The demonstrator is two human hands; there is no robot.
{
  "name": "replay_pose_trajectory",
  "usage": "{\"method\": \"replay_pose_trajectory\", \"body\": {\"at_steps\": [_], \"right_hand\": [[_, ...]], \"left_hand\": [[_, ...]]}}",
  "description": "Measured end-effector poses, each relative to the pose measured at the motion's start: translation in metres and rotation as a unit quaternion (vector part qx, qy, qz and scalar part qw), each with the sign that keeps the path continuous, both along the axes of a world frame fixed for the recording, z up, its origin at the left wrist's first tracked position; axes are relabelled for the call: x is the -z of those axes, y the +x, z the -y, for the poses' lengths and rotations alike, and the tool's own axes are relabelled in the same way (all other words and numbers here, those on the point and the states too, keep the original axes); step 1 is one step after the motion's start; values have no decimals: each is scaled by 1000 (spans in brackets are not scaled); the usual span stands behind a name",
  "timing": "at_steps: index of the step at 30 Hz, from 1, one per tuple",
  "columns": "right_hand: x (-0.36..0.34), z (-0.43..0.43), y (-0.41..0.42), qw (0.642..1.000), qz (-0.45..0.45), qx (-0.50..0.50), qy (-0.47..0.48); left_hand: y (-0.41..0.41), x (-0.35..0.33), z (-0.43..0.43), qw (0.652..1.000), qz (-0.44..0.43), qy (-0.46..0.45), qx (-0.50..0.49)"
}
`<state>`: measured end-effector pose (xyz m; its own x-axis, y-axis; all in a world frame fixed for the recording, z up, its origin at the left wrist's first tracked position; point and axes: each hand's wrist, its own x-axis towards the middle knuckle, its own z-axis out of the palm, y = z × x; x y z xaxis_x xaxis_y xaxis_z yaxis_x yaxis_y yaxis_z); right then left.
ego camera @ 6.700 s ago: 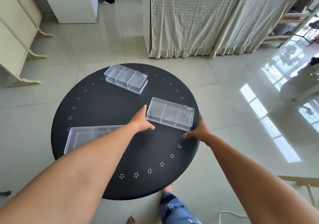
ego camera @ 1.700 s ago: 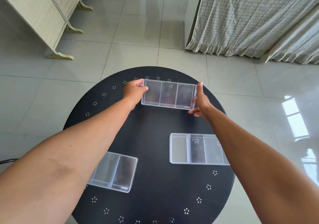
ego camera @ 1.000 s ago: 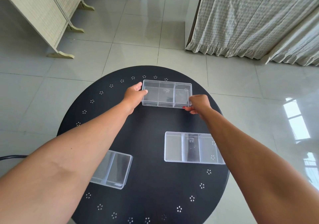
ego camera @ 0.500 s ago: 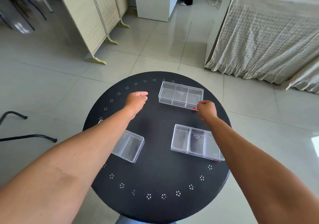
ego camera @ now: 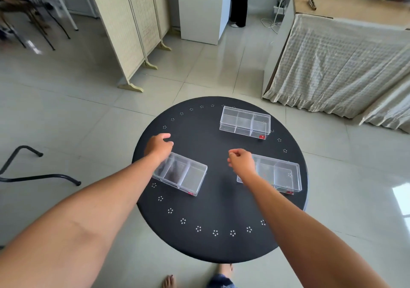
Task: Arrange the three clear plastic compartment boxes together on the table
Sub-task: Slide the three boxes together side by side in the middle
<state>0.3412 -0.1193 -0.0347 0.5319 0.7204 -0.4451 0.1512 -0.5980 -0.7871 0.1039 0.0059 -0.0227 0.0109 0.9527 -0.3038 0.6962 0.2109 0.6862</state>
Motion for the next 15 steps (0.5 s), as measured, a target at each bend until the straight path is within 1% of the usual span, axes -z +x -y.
{"method": "replay_pose_trajectory", "body": {"at_steps": [2, 3, 4, 7, 9, 11, 15], "right_hand": [[5, 11, -25, 999, 4, -26, -25], [8, 15, -36, 999, 6, -33, -36], [10, 20, -47, 998, 1, -39, -44], [17, 32, -75, 995, -47, -59, -65], [21, 37, -88, 992, -72, -74, -73], [24, 39, -97, 989, -101, -78, -73], [24, 40, -113, 987, -148, -59, -37]], "left_hand": [[-23, 7, 3, 999, -36, 3, -3], [-33, 11, 5, 999, -44, -11, 0], [-42, 15, 7, 999, -37, -33, 6], [-61, 29, 17, 993, 29, -116, 19], [-68, 36, 22, 987, 65, -146, 19], [-71, 42, 25, 986, 85, -143, 27], [-74, 46, 30, 985, 97, -141, 31]]}}
